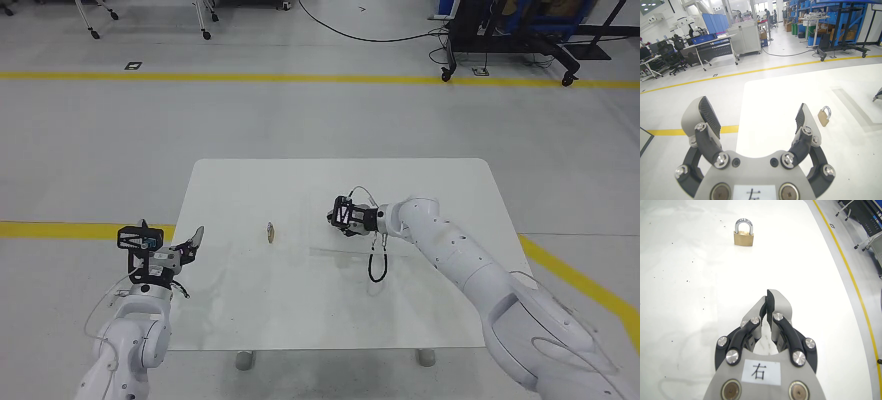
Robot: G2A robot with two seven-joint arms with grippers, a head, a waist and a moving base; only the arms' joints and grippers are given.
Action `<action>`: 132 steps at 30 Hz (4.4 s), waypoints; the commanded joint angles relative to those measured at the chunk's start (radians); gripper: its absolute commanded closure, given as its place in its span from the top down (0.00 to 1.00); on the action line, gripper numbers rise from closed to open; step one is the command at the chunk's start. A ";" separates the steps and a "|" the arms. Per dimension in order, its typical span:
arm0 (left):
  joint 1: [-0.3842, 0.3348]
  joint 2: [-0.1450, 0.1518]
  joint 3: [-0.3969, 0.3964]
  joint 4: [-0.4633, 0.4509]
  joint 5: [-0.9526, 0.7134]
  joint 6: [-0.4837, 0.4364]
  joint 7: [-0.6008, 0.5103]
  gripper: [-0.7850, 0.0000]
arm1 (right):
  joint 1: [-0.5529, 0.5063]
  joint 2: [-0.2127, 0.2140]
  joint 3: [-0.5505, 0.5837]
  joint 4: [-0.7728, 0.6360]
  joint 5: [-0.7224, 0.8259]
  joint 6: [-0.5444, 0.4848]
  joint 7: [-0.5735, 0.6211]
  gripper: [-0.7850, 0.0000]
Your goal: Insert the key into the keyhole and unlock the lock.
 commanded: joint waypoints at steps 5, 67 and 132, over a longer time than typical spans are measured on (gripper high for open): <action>-0.050 -0.007 0.096 -0.033 0.113 0.003 -0.060 1.00 | -0.025 0.018 0.042 -0.005 0.039 0.015 -0.053 0.00; -0.737 -0.218 0.814 0.629 0.485 -0.101 -0.331 1.00 | -0.023 0.026 0.119 0.175 0.117 -0.152 -0.192 0.00; -0.510 -0.200 0.225 0.227 -0.574 -0.190 -0.262 1.00 | -0.160 0.056 0.172 -0.040 1.342 -0.254 0.234 0.00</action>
